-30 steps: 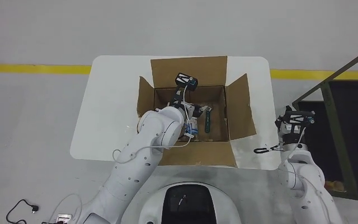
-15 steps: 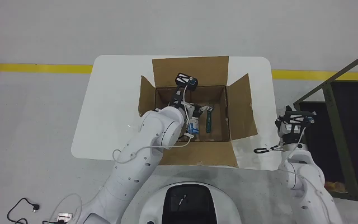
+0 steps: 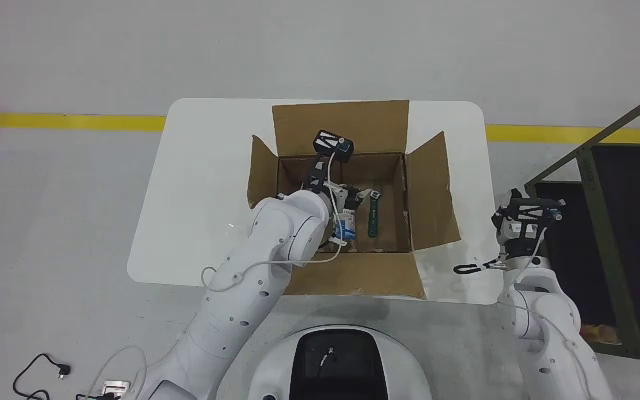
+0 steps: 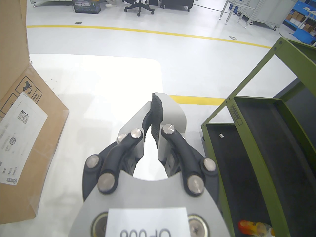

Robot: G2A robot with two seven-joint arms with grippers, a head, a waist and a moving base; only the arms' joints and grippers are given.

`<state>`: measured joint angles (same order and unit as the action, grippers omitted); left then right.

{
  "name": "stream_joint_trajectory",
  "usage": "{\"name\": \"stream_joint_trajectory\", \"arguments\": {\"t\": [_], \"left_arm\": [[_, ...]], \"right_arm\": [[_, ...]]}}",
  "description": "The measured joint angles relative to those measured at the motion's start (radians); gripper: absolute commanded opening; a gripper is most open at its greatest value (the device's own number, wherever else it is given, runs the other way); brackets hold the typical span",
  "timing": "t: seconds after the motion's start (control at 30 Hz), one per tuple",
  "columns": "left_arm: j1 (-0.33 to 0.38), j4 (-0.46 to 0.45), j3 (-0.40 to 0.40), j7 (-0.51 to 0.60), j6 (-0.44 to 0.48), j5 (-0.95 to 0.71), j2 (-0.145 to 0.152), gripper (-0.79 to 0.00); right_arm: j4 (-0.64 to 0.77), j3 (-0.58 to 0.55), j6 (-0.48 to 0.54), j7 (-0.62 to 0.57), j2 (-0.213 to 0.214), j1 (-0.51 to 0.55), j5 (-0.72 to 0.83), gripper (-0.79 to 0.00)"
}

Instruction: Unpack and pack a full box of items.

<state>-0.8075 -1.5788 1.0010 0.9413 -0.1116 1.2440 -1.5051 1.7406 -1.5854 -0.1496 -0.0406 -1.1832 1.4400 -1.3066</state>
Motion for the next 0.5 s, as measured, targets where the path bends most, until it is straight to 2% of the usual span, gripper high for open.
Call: {"name": "stream_joint_trajectory", "arguments": {"t": [0.1, 0.2, 0.5], "left_arm": [[-0.014, 0.026, -0.021, -0.003, -0.027, -0.005, -0.006, 0.000], [0.002, 0.078, -0.062, 0.012, -0.080, 0.012, -0.019, 0.000], [0.098, 0.291, -0.164, 0.086, -0.247, 0.015, -0.072, 0.000]], "right_arm": [[0.000, 0.000, 0.000, 0.000, 0.000, 0.000, 0.000, -0.785], [0.000, 0.000, 0.000, 0.000, 0.000, 0.000, 0.000, -0.785], [0.000, 0.000, 0.000, 0.000, 0.000, 0.000, 0.000, -0.785]]}}
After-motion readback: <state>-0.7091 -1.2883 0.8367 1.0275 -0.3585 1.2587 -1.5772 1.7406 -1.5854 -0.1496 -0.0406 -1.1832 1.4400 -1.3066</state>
